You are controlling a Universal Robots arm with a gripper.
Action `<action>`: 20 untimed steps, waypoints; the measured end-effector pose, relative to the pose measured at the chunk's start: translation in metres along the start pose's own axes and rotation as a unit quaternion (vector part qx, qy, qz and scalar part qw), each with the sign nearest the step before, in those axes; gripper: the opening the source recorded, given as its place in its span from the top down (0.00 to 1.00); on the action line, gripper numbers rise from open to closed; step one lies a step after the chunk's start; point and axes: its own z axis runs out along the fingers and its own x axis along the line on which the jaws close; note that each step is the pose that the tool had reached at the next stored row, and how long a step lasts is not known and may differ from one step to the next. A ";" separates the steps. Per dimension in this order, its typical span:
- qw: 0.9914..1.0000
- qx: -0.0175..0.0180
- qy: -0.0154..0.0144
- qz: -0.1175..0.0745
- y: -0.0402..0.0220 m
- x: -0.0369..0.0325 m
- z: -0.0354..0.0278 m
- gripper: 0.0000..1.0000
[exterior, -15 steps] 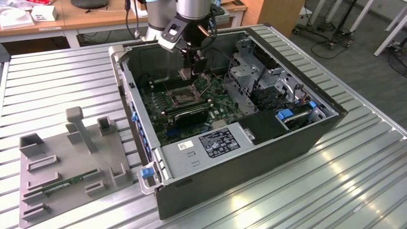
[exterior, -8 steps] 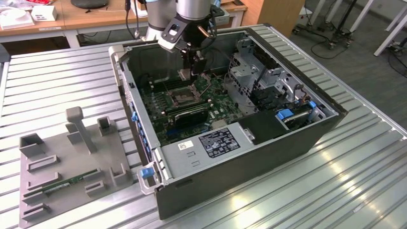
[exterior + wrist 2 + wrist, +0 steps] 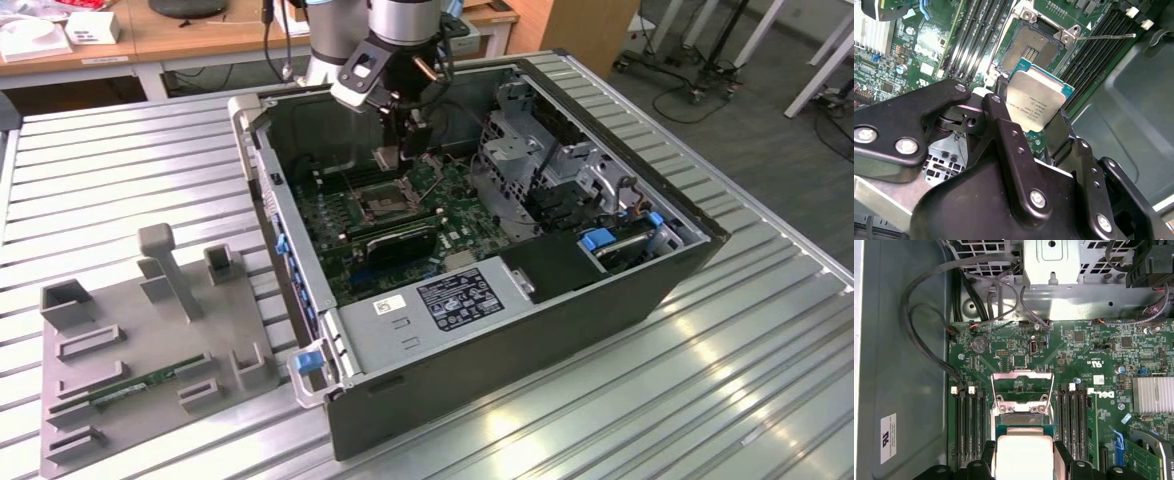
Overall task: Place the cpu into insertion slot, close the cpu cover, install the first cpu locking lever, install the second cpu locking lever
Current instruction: 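Place the cpu into insertion slot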
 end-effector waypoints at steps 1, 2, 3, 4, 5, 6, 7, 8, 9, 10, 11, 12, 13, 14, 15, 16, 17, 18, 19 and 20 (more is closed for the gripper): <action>1.000 0.000 0.000 0.000 -0.0003 -0.0001 0.0009 0.46; 1.000 0.000 0.000 0.000 -0.0005 -0.0002 0.0016 0.46; 1.000 0.000 0.000 0.000 -0.0006 -0.0003 0.0022 0.46; 1.000 0.000 0.000 0.000 -0.0007 -0.0003 0.0026 0.46; 1.000 0.000 0.000 0.000 -0.0009 -0.0003 0.0030 0.46; 1.000 0.000 0.000 0.000 -0.0010 -0.0004 0.0032 0.46; 1.000 0.000 0.000 0.000 -0.0012 -0.0004 0.0032 0.46; 1.000 0.000 0.000 0.000 -0.0015 -0.0005 0.0036 0.46; 1.000 0.000 0.000 -0.001 -0.0017 -0.0006 0.0040 0.46; 1.000 0.000 0.000 -0.002 -0.0019 -0.0008 0.0045 0.46; 1.000 0.000 0.000 -0.003 -0.0020 -0.0010 0.0052 0.46; 1.000 0.000 0.000 -0.004 -0.0022 -0.0011 0.0062 0.46; 1.000 0.000 0.000 -0.006 -0.0026 -0.0012 0.0075 0.46; 1.000 0.000 0.001 -0.007 -0.0031 -0.0014 0.0090 0.46; 1.000 0.000 0.001 -0.008 -0.0035 -0.0015 0.0107 0.46; 1.000 0.000 0.001 -0.009 -0.0040 -0.0017 0.0124 0.46; 1.000 0.000 0.001 -0.011 -0.0045 -0.0019 0.0142 0.46; 1.000 0.000 0.001 -0.012 -0.0049 -0.0020 0.0160 0.46; 1.000 0.000 0.001 -0.013 -0.0052 -0.0021 0.0178 0.46; 1.000 0.000 0.001 -0.014 -0.0055 -0.0022 0.0197 0.46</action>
